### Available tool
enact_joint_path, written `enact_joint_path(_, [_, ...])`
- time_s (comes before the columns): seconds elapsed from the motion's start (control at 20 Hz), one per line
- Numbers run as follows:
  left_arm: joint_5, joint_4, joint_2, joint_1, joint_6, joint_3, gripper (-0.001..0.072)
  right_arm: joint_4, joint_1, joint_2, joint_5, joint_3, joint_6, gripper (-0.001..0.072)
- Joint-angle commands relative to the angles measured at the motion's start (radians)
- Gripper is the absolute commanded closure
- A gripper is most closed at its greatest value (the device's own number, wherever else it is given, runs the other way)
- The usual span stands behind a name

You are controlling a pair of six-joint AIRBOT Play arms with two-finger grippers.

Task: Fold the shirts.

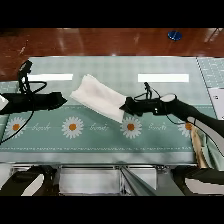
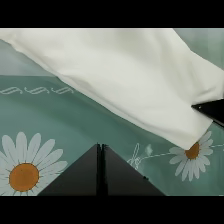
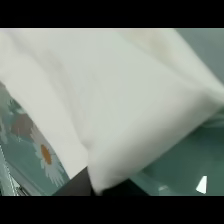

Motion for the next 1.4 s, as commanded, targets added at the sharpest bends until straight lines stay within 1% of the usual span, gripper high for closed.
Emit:
enact_joint_path(0.0, [0.001,0.001,-0.001,0.000,0.001,0.000,0.0686,-0.283,-0.005,-0.034,0.145,0.256,0.105,0.0693])
enact_joint_path(0.1, [0.003,0.001,-0.001,0.000,0.001,0.000,0.0685,-0.489,-0.037,-0.011,0.239,0.416,0.214,0.0693])
enact_joint_path(0.15, [0.003,0.000,-0.001,0.000,0.001,0.000,0.0686,-0.561,-0.066,0.006,0.301,0.489,0.259,0.0693])
enact_joint_path(0.2, [0.003,-0.004,0.000,0.000,0.002,0.000,0.0686,-0.596,-0.101,0.027,0.366,0.549,0.269,0.0693])
enact_joint_path(0.35, [0.037,-0.007,-0.001,-0.014,0.029,0.000,0.0686,-0.629,-0.251,0.116,0.522,0.685,0.307,0.0693])
enact_joint_path(0.45, [0.070,-0.008,-0.001,-0.023,0.028,0.000,0.0686,-0.660,-0.362,0.176,0.569,0.745,0.362,0.0693])
enact_joint_path(0.6, [0.107,-0.008,-0.001,-0.024,0.028,0.000,0.0685,-0.647,-0.549,0.252,0.668,0.798,0.399,0.0693])
enact_joint_path(0.75, [0.217,-0.007,-0.001,-0.024,0.028,0.000,0.0685,-0.706,-0.773,0.339,0.758,0.806,0.407,0.0694])
enact_joint_path(0.85, [0.284,-0.008,-0.001,-0.022,0.028,0.000,0.0686,-0.733,-0.932,0.380,0.855,0.806,0.418,0.0694])
enact_joint_path(0.95, [0.313,-0.008,-0.001,-0.022,0.028,0.000,0.0685,-0.758,-1.075,0.412,0.972,0.806,0.417,0.0695])
enact_joint_path(1.05, [0.341,-0.008,-0.001,-0.022,0.028,0.000,0.0685,-0.840,-1.189,0.441,1.077,0.805,0.392,0.0695])
enact_joint_path(1.2, [0.377,-0.008,-0.001,-0.023,0.028,0.000,0.0686,-0.961,-1.358,0.534,1.076,0.757,0.360,0.0696])
enact_joint_path(1.3, [0.384,-0.008,-0.001,-0.023,0.028,0.000,0.0685,-1.041,-1.453,0.595,1.076,0.682,0.363,0.0695])
enact_joint_path(1.35, [0.386,-0.008,-0.003,-0.023,0.027,0.000,0.0685,-1.111,-1.493,0.635,1.076,0.622,0.379,0.0693])
